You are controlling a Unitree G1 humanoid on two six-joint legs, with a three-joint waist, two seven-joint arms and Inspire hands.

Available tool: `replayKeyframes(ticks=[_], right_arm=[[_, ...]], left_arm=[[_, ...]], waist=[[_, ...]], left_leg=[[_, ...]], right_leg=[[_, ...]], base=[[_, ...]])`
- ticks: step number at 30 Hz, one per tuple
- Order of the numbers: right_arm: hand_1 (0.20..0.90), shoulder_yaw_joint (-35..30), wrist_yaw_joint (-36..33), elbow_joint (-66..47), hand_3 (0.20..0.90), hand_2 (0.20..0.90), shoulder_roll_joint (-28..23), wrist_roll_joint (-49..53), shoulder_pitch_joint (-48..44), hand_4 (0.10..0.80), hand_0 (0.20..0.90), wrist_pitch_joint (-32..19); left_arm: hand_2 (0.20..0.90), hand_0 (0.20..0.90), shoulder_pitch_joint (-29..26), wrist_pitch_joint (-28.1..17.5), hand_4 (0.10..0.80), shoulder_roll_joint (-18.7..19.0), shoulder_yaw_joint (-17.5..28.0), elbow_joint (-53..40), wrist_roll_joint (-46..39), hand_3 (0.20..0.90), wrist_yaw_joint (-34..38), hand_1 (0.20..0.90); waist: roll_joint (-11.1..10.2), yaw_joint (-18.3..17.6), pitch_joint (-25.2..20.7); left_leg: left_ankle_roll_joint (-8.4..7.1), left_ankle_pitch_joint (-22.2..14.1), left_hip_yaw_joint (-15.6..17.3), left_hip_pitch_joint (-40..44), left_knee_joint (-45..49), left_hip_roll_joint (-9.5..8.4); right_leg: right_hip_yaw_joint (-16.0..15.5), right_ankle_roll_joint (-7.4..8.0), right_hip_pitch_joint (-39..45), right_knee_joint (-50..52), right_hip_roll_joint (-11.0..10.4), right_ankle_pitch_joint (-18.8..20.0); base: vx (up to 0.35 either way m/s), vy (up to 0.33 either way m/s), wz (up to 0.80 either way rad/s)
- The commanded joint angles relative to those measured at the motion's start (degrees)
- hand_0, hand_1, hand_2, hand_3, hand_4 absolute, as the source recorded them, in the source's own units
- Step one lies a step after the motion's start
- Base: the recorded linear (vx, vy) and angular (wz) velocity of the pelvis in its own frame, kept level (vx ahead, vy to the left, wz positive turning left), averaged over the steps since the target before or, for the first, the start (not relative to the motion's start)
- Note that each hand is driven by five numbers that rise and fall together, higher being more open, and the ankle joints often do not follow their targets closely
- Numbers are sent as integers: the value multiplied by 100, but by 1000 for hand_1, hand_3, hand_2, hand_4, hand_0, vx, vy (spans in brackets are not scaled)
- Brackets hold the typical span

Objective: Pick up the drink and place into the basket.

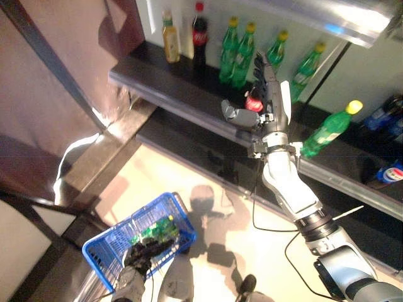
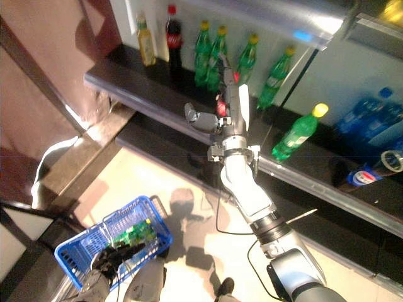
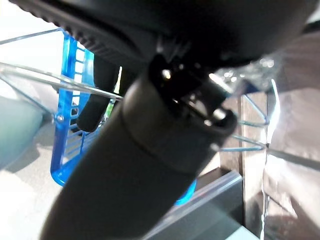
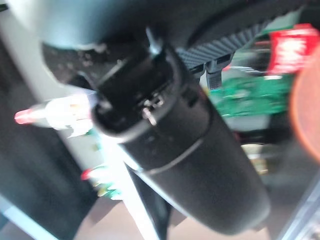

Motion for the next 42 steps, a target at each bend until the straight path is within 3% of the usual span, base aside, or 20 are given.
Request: replayKeyframes(ticks=[1, 3, 8, 17, 25, 33, 42], right_arm=[[900, -330, -1341, -356, 900, 900, 135, -537, -765, 800, 900, -540], [900, -475, -2267, -403, 900, 900, 288, -1110, -694, 800, 900, -504], [900, -582, -3096, -835, 900, 900, 381, -1854, -526, 800, 900, -374], [900, -363, -2555, -1308, 900, 900, -11, -2118, -470, 800, 900, 3], [900, -497, -2459, -1106, 900, 900, 13, -1052, -188, 800, 900, -179], [900, -791, -2250, 185, 900, 900, -136, 164, -1052, 800, 900, -350], [900, -849, -2286, 187, 900, 900, -170, 384, -1414, 800, 900, -258]], left_arm=[[300, 300, 267, -413, 100, -10, -452, -311, 7, 200, -9, 300], [300, 300, 272, -465, 100, -88, -512, -440, -59, 200, 40, 300], [300, 300, 258, -502, 100, -189, -629, -640, -170, 200, 103, 300], [300, 300, 342, -525, 100, -209, -605, -669, -196, 200, 123, 300], [300, 300, 548, -513, 100, -227, -553, -503, -145, 200, 8, 300], [300, 300, 396, -469, 100, -138, -728, -593, -242, 200, -61, 300], [300, 300, 204, -418, 100, -88, -819, -816, -444, 200, 77, 300]], waist=[[-111, 74, 367], [-46, 38, 523], [94, -84, 711], [151, -184, 556], [176, -227, 527], [309, -85, 805], [324, -86, 934]], left_leg=[[-44, -154, -295, -543, 805, -88], [-5, -187, -316, -644, 898, -128], [62, -176, -286, -654, 843, -203], [40, -159, -193, -441, 698, -172], [12, -116, -219, -316, 763, -106], [48, -12, -267, -477, 805, -200], [178, -136, -229, -904, 843, -308]], right_leg=[[-35, -511, -117, 646, -134, -49], [15, -520, -309, 795, -152, -63], [160, -493, -495, 819, -156, -7], [229, -508, -403, 747, -125, -22], [225, -631, -411, 964, -73, -120], [125, -667, -763, 1263, -150, -123], [214, -606, -1468, 1464, -209, -37]], base=[[-69, 112, 9], [-69, 97, 4], [-66, 75, -6], [-2, -4, -8], [45, -35, -2], [4, 15, 1], [-4, 48, -1]])
